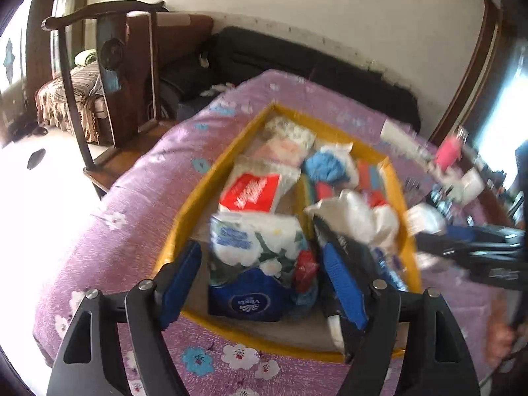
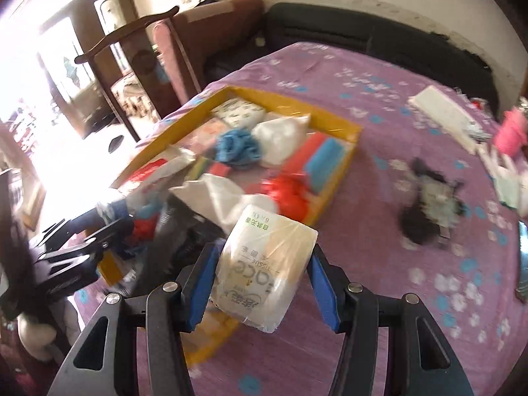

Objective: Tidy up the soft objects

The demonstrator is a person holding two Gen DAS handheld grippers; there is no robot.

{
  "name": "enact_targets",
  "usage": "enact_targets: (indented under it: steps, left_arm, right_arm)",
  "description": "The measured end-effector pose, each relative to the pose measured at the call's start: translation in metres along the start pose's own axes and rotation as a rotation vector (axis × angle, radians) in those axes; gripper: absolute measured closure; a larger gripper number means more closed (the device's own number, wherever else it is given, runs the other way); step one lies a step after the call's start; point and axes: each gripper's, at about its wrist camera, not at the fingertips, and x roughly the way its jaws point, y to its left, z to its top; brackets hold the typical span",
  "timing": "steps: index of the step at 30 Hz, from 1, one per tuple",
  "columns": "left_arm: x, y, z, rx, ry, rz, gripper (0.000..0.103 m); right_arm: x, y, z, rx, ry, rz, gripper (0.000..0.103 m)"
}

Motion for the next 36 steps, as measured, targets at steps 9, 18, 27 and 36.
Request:
enact_targets:
  steps: [9, 18, 27, 36]
  left_arm:
    - [-0.023, 0.028, 0.001, -0.074, -0.068, -0.021, 0.022]
    - [-0.02, 0.048, -0.006, -0.116, -0.039, -0.01, 0.022]
    - [-0.028, 0.027, -0.007, -0.064, -0.062, 0.032, 0.017]
    - [-0.041, -0.009, -0.009, 0.019, -0.133, 0.233, 0.008]
  right_arm:
    - [0.041, 0.044, 0.044, -0.05, 0.024, 0.099, 0.044]
    - [0.073, 0.069, 0.062, -0.067, 0.051, 0.145, 0.042]
    - [0.057, 0.058, 0.064, -0.022, -0.006, 0.157, 0.031]
    - [-0.017, 0.033, 0.03, -0.006, -0.169, 0.068, 0.021]
